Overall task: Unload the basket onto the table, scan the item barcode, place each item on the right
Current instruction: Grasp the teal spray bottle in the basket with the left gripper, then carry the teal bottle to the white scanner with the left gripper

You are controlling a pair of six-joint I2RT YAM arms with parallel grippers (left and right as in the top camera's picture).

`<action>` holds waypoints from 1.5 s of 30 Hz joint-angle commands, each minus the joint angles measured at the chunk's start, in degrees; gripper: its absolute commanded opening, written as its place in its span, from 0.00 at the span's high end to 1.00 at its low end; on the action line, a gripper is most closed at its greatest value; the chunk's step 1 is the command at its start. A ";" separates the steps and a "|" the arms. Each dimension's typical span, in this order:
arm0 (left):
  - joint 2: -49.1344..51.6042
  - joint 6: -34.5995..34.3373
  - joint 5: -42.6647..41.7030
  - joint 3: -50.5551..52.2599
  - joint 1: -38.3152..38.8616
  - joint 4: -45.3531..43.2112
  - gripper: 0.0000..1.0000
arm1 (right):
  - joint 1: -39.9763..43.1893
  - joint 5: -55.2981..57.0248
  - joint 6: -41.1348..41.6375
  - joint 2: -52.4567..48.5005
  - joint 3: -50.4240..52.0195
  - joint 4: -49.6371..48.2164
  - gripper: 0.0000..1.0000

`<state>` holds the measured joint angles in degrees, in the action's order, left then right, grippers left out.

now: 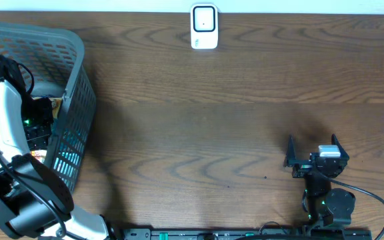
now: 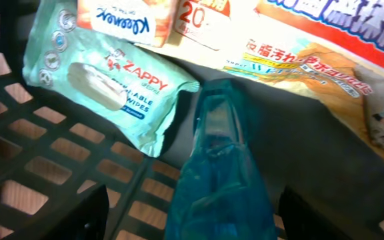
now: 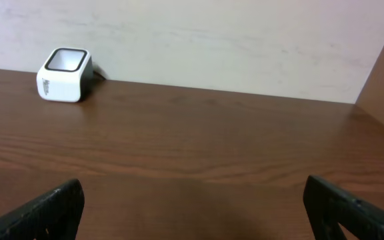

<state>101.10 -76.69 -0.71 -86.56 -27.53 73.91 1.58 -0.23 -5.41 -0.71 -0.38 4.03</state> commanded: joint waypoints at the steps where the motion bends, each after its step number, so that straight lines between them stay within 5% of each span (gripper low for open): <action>1: 1.79 0.59 1.36 3.52 0.33 0.17 0.36 | -0.09 0.28 0.66 0.33 0.07 0.24 0.01; 6: 1.79 0.63 0.63 3.52 0.33 0.22 0.62 | -0.09 0.28 0.63 0.33 0.07 0.24 0.01; 12: 1.62 1.57 -0.37 2.32 0.28 0.22 0.80 | -0.09 0.28 0.63 0.33 0.07 0.24 0.01; 29: -12.26 6.36 -0.92 -19.96 -0.70 0.13 0.80 | -0.09 0.28 0.63 0.33 0.07 0.24 0.01; 37: -20.61 4.96 -16.22 -23.23 -0.20 -9.42 0.80 | -0.09 0.28 0.63 0.33 0.07 0.24 0.01; 45: -20.61 6.34 -20.70 -23.23 14.67 -13.64 0.80 | -0.09 0.28 0.63 0.33 0.07 0.24 0.01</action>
<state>79.68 -72.05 -16.93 -108.55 -18.96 61.69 1.58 -0.23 -5.41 -0.69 -0.38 4.03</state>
